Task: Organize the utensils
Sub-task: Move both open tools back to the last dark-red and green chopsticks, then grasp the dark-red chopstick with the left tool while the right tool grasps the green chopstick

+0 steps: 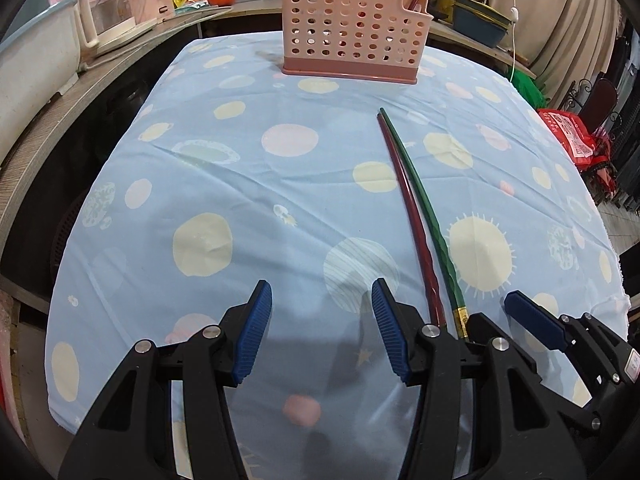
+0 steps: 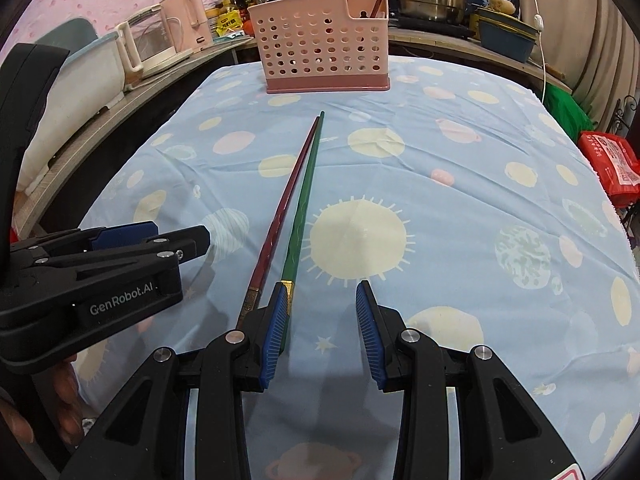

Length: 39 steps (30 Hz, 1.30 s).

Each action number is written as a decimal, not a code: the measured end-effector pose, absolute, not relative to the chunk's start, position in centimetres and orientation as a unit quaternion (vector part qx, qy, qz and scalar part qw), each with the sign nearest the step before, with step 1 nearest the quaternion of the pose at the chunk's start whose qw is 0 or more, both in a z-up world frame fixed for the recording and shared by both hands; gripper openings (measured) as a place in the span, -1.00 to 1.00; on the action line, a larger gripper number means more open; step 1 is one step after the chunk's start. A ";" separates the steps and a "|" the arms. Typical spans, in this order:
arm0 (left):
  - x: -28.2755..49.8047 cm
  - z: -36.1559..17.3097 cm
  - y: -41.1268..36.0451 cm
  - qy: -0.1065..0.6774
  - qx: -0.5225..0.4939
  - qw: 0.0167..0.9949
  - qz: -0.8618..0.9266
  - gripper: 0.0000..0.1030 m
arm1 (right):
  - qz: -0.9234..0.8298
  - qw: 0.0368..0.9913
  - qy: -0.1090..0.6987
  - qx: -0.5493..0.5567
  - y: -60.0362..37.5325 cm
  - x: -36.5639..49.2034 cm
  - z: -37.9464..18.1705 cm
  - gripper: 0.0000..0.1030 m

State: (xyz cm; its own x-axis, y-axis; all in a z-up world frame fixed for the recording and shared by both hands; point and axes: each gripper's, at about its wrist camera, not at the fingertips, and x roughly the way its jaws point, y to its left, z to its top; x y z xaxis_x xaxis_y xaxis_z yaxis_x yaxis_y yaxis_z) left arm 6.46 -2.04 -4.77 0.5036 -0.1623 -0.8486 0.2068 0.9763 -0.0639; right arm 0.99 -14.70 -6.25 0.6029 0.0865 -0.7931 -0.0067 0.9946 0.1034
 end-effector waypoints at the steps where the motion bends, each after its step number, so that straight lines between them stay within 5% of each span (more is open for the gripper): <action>1: 6.4 -4.8 -2.0 0.487 0.023 0.866 -0.107 -0.03 | 0.027 0.894 0.445 0.045 -14.6 1.0 -6.2 -0.32; 12: 6.5 -5.2 -1.4 0.493 0.016 0.864 -0.101 -0.02 | 0.037 0.892 0.450 0.032 -13.6 1.0 -6.8 -0.40; 22: 6.1 -5.2 -2.1 0.494 0.020 0.862 -0.110 0.00 | 0.032 0.892 0.450 0.027 -13.9 1.1 -6.8 -0.86; 39: 4.1 -5.4 -5.6 0.505 0.027 0.847 -0.166 0.18 | -0.005 0.895 0.441 0.071 -18.3 0.2 -6.2 -0.87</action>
State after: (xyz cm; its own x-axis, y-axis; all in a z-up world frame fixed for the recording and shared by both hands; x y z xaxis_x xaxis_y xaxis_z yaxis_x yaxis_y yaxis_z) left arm 4.12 -5.64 -5.38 0.4356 -0.2534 -0.8637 0.3084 0.9435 -0.1213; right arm 0.22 -18.32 -6.20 0.6103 0.0541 -0.7903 0.0705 0.9900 0.1222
